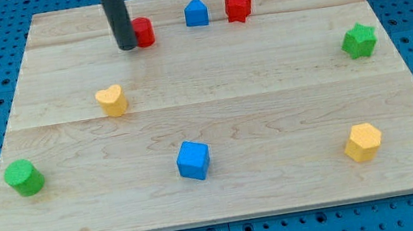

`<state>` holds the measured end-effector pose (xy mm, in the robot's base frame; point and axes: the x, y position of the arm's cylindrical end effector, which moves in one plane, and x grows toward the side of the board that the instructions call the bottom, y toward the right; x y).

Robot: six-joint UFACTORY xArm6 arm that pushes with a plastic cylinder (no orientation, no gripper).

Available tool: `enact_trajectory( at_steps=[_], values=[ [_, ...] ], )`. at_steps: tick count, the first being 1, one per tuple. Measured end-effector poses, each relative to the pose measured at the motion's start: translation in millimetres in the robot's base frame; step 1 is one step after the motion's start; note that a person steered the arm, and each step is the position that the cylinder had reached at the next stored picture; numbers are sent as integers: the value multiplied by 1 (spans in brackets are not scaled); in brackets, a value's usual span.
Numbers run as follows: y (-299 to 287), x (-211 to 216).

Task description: Place the blue cube at the left of the red circle

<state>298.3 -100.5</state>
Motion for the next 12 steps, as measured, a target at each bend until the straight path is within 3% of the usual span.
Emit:
enact_trajectory(
  at_steps=[3,4,6,7,8,9,10,12],
  values=[
    [46,-28],
    [62,-4],
    [172,142],
    [182,213],
    [142,254],
    [70,264],
    [25,247],
    [-3,186]
  ],
)
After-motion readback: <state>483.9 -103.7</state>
